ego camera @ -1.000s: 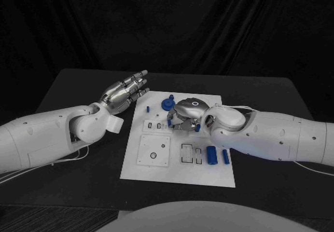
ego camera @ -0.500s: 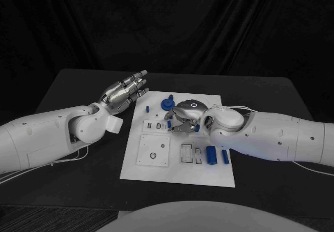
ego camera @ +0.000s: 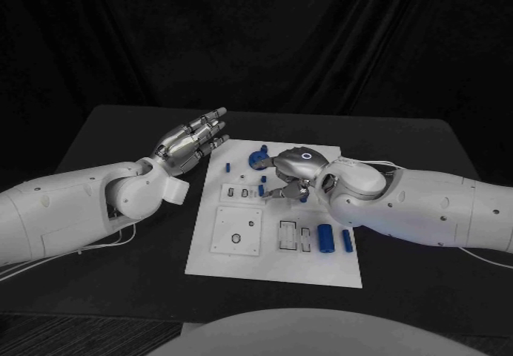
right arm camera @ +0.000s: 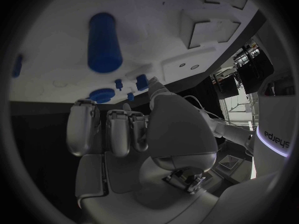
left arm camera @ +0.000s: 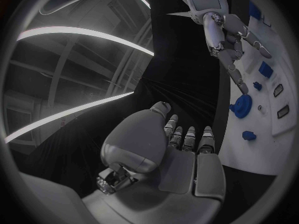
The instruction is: Assemble the parts on the task board
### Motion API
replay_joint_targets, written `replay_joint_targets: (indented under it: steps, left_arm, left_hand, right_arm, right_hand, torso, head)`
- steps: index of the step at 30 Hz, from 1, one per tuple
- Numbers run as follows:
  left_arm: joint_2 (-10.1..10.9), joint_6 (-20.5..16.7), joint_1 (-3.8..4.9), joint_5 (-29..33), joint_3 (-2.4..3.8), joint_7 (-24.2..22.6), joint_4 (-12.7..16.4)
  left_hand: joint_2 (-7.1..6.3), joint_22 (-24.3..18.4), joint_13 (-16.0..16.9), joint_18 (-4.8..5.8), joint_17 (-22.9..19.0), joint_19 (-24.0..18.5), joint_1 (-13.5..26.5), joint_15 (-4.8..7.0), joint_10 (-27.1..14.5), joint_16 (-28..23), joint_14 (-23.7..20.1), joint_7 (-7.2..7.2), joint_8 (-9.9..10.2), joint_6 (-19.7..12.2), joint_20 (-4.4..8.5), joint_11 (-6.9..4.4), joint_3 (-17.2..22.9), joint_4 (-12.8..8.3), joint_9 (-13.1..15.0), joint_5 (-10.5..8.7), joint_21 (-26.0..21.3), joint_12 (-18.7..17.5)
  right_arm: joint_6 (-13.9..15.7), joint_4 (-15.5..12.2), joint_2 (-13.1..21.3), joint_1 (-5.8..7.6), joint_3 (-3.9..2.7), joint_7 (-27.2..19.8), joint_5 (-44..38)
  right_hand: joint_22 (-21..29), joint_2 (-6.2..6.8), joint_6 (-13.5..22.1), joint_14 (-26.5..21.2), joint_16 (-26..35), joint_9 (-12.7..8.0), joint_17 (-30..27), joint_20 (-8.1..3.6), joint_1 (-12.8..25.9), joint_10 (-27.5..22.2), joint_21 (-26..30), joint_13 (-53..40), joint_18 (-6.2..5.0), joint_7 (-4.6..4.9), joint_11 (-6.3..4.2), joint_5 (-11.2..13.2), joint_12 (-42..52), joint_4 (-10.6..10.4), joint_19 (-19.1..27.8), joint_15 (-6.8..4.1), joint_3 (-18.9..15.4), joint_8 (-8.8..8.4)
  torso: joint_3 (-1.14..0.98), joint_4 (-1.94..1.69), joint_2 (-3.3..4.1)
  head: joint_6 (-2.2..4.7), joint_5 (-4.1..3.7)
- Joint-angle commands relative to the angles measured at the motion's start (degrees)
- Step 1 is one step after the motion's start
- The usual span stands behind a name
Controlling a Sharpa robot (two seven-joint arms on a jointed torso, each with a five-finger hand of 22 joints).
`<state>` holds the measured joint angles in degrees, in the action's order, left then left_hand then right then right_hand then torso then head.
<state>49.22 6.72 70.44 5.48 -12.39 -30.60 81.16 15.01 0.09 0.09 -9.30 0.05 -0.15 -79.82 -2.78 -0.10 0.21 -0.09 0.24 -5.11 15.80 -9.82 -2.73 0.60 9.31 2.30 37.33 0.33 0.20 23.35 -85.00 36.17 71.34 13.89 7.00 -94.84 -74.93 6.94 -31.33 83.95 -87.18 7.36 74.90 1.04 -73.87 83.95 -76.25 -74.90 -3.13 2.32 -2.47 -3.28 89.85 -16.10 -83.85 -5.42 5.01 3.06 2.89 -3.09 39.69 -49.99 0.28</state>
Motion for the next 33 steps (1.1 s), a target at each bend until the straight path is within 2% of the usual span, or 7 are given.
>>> replay_joint_targets:
  steps: [1, 12, 17, 18, 27, 30, 33]
  left_arm:
    - [0.3, -2.5, -0.03, 0.1, 0.06, -2.6, 0.6]
    - [2.8, -18.6, 2.45, -10.5, 0.10, -7.6, 3.3]
    - [3.3, -26.7, 4.94, -15.3, 0.10, -6.8, 4.3]
    - [3.3, -27.7, 5.58, -17.7, 0.10, -5.6, 4.3]
    - [2.1, -26.6, 9.07, -49.1, 0.11, 15.4, 3.7]
    - [0.8, -19.0, 10.45, -56.1, 0.11, 25.5, 3.7]
    - [-0.4, -12.1, 11.57, -59.5, 0.11, 33.8, 3.9]
  left_hand:
    - [-1.25, -0.1, -0.1, -0.96, 0.0, 0.2, -0.4, -0.52, 0.1, -0.2, 0.1, 0.48, -0.3, 0.3, -0.82, 0.80, 0.6, -1.4, 0.1, -0.95, -0.3, -0.2]
    - [-6.38, 2.9, 2.2, -1.17, 3.1, 8.4, 1.9, -6.10, 7.0, 9.8, 9.6, 5.53, -2.1, 4.6, -6.33, 6.80, 1.3, -1.1, 0.5, -17.31, 5.0, 2.0]
    - [-8.10, 8.7, 11.0, -0.25, 7.2, 30.1, 1.4, -8.65, 28.6, 26.9, 26.3, 8.36, -3.3, 9.2, -6.64, 11.26, -1.3, 3.3, 0.9, -21.33, 17.8, 9.1]
    - [-8.40, 11.1, 15.8, 0.22, 9.6, 38.2, 1.7, -8.72, 36.6, 34.3, 32.8, 7.75, -3.0, 10.0, -6.29, 15.85, -2.7, 5.9, 0.8, -22.59, 23.3, 12.8]
    - [-6.22, 25.1, 40.1, -1.05, 24.7, 56.8, 6.5, -0.33, 58.6, 65.2, 51.5, 9.53, -8.2, 29.4, 0.85, 8.32, -8.4, 5.7, 3.3, -26.02, 47.2, 39.5]
    - [-6.38, 30.1, 60.4, -0.96, 50.3, 57.7, 13.4, 0.98, 69.6, 78.1, 66.4, 8.67, -8.8, 32.8, 1.86, 7.18, -12.6, 7.4, 4.0, -33.55, 53.9, 61.5]
    - [-6.20, 55.5, 76.8, 2.64, 71.2, 66.6, 16.8, 1.13, 78.7, 86.4, 77.5, 7.80, -8.5, 34.7, 2.75, 6.77, -15.9, 6.5, 5.3, -34.19, 72.0, 77.9]
  right_arm:
    - [7.1, -2.0, 1.5, 1.75, -0.25, -1.4, -0.3]
    - [9.8, -11.1, 11.3, 9.77, -0.35, -1.9, 8.9]
    - [9.1, -13.1, 15.6, 11.68, -0.10, -1.6, 13.4]
    - [8.9, -13.2, 16.3, 11.88, -0.02, -1.5, 14.1]
    - [7.0, -11.4, 18.6, 12.07, 0.24, -0.1, 16.2]
    - [5.6, -10.7, 18.9, 11.65, 0.26, 0.8, 16.3]
    - [4.3, -9.9, 19.2, 10.94, 0.27, 1.5, 16.4]
  right_hand:
    - [-11.2, 0.19, -1.4, 5.3, -0.1, 0.2, 11.8, -0.20, 0.1, 6.1, -0.3, -15.1, 0.21, 0.09, -0.09, 0.1, 0.1, -0.4, -0.5, -0.30, 0.0, 0.49]
    - [-11.2, -0.40, -4.7, 5.3, 0.1, 0.5, 11.6, -0.13, 1.1, 6.1, -0.3, -15.1, 0.20, 0.30, 0.06, 0.2, 0.1, -0.6, -0.5, -0.20, -0.1, 1.08]
    - [-11.2, -0.53, -5.8, 5.2, 0.3, 0.4, 11.3, -0.04, 2.6, 6.1, 0.0, -15.1, 0.17, 0.61, 0.28, 0.4, 0.1, -0.7, -0.3, -0.05, -0.6, 1.13]
    - [-11.1, -0.96, -6.6, 5.2, 0.3, 0.4, 11.3, 0.02, 2.9, 6.1, 0.1, -15.1, 0.16, 0.83, 0.44, 0.4, 0.1, -0.7, -0.3, 0.06, -0.5, 1.27]
    - [-11.1, -3.23, -10.4, 5.2, 0.4, 0.5, 11.2, 0.55, 2.1, 6.1, 0.2, -15.1, 0.14, 1.62, 1.13, 0.0, 0.1, -0.2, -0.2, 0.67, 0.1, 1.83]
    - [-11.0, -3.84, -12.3, 5.1, 0.5, 0.6, 11.0, 0.70, 1.3, 6.1, 0.4, -15.1, 0.08, 1.70, 1.23, -0.5, 0.1, 0.1, -0.1, 0.76, 0.2, 2.14]
    - [-10.8, -4.03, -12.6, 5.0, 1.0, 0.6, 10.4, 0.74, 1.1, 6.1, 1.2, -15.1, -0.08, 1.73, 1.25, -0.6, 0.1, 0.1, 0.2, 0.78, 0.3, 2.20]
  torso:
    - [-0.05, -0.08, -0.02]
    - [-0.26, -0.20, -0.39]
    - [-0.33, -0.01, -0.78]
    - [-0.40, 0.03, -0.92]
    - [-0.76, 0.20, -2.08]
    - [-0.90, 0.60, -2.48]
    - [-1.07, 0.86, -2.78]
  head:
    - [-0.01, 0.15]
    - [-0.01, 0.22]
    - [0.29, 0.12]
    - [0.31, 0.06]
    - [-0.01, 0.27]
    - [-0.01, 0.53]
    - [-0.01, 0.89]
